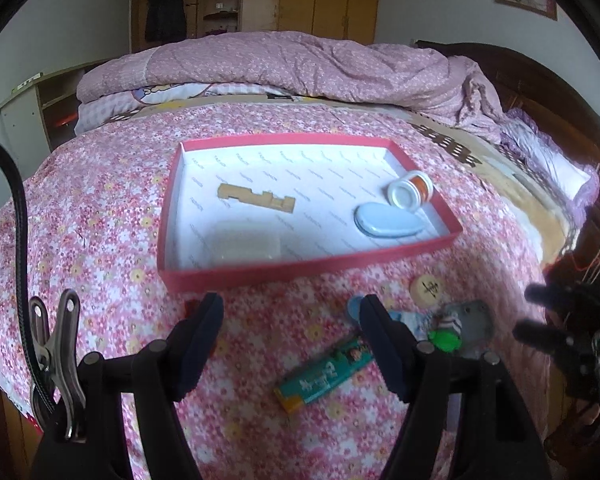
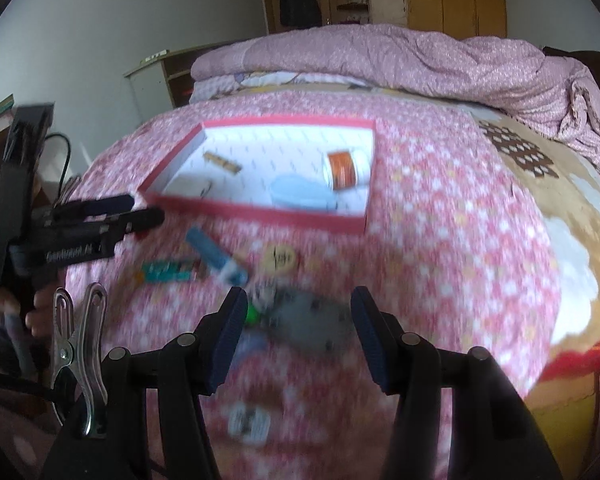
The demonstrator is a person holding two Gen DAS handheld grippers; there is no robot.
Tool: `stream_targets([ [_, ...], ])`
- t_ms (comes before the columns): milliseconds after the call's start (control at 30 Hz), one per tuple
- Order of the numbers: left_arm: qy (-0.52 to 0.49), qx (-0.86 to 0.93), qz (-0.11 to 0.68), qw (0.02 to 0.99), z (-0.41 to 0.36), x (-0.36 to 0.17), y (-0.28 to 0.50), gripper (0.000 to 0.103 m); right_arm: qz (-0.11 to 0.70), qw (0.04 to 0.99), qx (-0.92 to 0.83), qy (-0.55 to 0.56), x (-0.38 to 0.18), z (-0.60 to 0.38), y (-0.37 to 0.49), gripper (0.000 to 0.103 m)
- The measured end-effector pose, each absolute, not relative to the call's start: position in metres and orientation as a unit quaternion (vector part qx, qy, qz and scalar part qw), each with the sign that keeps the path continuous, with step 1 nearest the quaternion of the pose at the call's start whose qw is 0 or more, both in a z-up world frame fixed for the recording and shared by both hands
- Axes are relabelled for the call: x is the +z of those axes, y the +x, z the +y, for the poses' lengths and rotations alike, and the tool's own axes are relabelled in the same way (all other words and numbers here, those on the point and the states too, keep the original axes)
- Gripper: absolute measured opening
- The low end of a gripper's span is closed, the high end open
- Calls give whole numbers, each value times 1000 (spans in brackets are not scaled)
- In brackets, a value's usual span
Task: Organize rigid objects
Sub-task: 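Move both grippers back toward the remaining items on the bedspread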
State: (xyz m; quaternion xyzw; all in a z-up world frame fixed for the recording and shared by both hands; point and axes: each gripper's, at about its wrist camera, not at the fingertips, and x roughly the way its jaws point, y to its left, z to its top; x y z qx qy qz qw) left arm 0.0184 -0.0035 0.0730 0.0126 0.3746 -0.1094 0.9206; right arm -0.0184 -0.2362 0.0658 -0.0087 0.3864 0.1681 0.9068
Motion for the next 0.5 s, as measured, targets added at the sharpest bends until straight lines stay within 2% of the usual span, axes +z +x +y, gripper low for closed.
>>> stream_targets([
  [500,25,-124,393,911,-5,53,-1,74,433,872,226,-26,36,-226,-65,55],
])
